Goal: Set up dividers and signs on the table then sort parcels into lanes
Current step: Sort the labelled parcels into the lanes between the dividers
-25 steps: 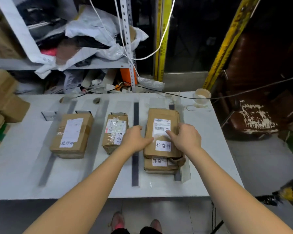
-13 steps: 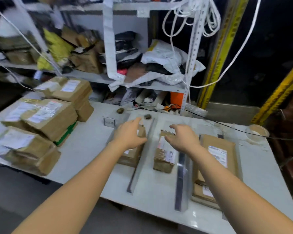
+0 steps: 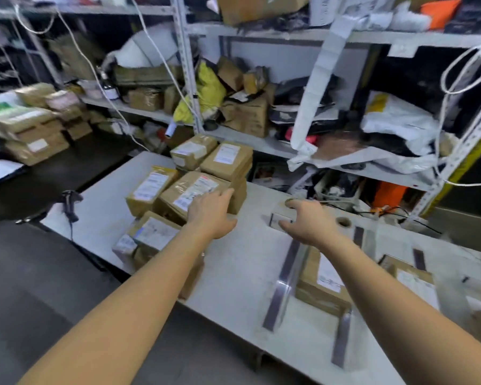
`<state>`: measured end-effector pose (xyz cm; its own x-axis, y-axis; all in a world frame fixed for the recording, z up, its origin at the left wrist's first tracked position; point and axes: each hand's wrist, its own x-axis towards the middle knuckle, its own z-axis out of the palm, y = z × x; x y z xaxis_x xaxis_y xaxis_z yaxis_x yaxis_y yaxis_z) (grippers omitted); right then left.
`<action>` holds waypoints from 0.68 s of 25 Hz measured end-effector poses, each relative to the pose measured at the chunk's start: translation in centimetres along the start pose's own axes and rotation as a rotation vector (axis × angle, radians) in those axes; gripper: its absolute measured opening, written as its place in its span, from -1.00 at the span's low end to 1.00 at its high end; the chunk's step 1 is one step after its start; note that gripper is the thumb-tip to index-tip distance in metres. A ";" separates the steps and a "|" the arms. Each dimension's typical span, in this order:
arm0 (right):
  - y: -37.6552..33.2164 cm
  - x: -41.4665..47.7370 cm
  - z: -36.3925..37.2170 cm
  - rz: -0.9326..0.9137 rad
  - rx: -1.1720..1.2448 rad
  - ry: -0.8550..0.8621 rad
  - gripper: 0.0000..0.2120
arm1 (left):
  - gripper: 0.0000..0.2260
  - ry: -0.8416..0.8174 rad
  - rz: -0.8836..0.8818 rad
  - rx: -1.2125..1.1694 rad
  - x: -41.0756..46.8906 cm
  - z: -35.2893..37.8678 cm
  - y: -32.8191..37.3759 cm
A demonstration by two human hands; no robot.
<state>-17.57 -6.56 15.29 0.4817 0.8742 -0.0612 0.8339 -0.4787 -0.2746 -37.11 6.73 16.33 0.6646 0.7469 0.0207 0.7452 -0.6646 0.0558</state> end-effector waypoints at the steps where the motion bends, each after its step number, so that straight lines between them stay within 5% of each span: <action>1: -1.2 0.8 0.3 -0.003 0.000 0.001 -0.39 | -0.36 -0.003 -0.017 0.006 0.3 -0.1 -1.5; 17: -11.0 15.2 9.9 -0.025 0.080 -0.194 -0.50 | -0.40 -0.161 -0.123 0.091 12.0 3.9 -17.3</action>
<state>-22.08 12.82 7.90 0.3940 0.8887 -0.2346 0.8172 -0.4555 -0.3532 -41.84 27.09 11.72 0.5630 0.8143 -0.1411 0.8183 -0.5732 -0.0429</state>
